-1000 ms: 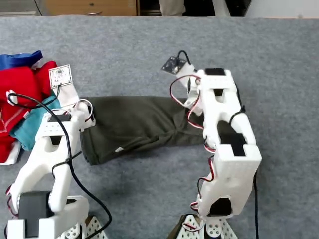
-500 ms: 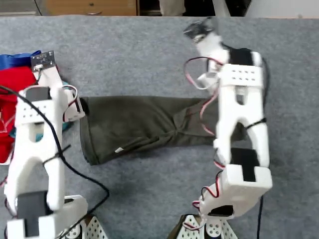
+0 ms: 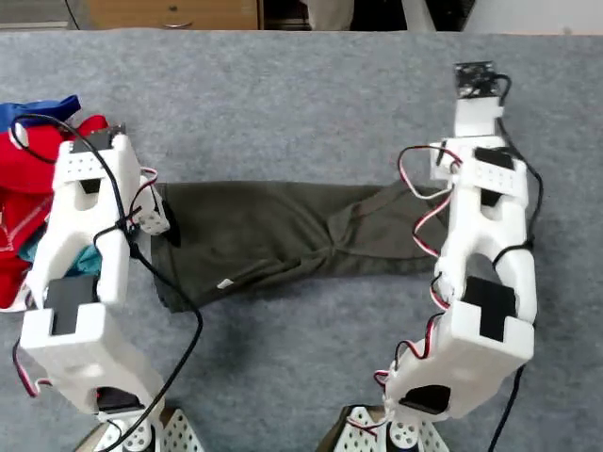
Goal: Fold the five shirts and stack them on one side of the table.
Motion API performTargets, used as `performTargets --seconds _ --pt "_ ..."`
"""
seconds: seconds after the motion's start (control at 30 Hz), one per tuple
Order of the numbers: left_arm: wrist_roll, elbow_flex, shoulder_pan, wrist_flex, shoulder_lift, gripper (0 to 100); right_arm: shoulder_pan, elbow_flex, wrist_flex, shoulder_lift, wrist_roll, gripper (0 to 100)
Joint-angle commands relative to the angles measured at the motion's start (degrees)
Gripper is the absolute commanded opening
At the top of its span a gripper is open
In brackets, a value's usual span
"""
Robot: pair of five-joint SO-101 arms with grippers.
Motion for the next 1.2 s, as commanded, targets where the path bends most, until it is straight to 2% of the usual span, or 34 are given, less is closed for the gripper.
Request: performTargets --seconds 0.0,0.27,0.47,0.77,0.83,1.0,1.17 --pt "0.4 -2.3 0.8 0.4 1.2 23 1.2 0.1 -2.1 -0.2 -0.6 0.5" --pt "2.4 -2.2 1.1 -2.8 4.4 23 1.0 0.1 -2.4 -0.2 -0.6 0.5" --pt "2.4 -2.2 1.1 -7.1 7.8 16 0.9 0.1 -2.5 -0.2 -0.6 0.5" --pt "2.3 -2.7 1.1 -9.2 12.3 2 1.0 0.0 -2.5 -0.2 -0.6 0.5" --pt "2.3 -2.9 1.3 -9.2 12.3 2 1.3 0.0 -2.5 -0.2 -0.6 0.5" --pt "2.1 -8.3 2.5 -4.4 12.3 2 1.4 0.1 -4.0 -0.2 -0.6 0.5" --pt "2.0 -18.7 2.8 4.6 12.3 2 5.7 -0.3 -5.2 -0.2 -3.5 0.5"
